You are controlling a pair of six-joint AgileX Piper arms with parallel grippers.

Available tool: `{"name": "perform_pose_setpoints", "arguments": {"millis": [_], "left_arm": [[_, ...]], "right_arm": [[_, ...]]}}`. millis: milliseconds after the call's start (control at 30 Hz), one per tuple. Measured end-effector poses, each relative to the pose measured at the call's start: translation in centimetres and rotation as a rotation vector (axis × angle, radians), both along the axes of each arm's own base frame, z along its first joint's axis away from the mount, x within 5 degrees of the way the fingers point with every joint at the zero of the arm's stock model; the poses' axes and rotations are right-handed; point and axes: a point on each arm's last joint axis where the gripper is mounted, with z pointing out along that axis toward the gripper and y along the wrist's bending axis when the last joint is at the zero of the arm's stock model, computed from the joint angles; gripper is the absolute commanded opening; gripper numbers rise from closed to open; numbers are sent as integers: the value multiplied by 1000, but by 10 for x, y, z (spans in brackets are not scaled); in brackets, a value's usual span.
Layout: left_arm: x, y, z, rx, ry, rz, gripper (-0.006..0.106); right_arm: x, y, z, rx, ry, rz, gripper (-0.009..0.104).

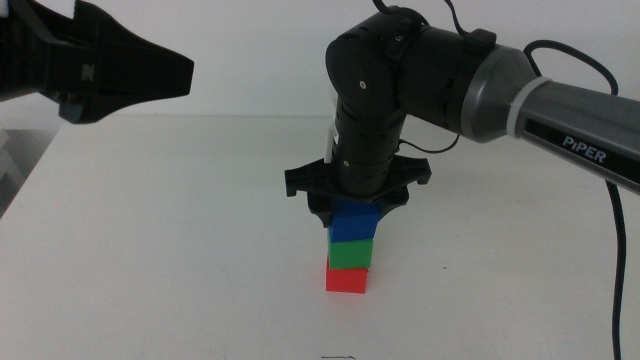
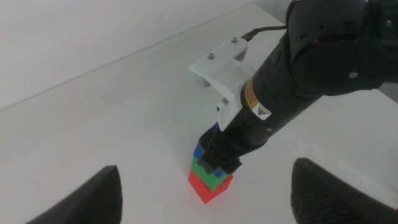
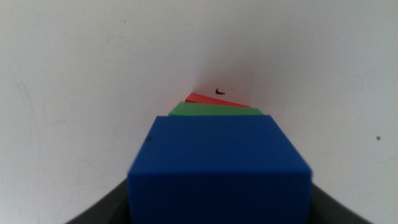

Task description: Stack red cubes first, then green, then blue cubes in a specific spot.

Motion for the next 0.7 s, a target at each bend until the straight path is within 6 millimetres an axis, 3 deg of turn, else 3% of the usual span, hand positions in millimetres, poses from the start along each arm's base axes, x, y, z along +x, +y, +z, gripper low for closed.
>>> {"name": "perform_pose_setpoints", "arguments": {"millis": [233, 367, 467, 700], "left_arm": [[0, 0, 0, 0, 0, 0, 92], [0, 0, 0, 0, 0, 0, 92], [0, 0, 0, 0, 0, 0, 92], [0, 0, 0, 0, 0, 0, 92]], "right_arm": [[0, 1, -2, -1, 3, 0, 84], [-1, -1, 3, 5, -7, 0, 84], [-6, -6, 22, 32, -44, 0, 84], [-30, -36, 93, 95, -217, 9, 84]]}}
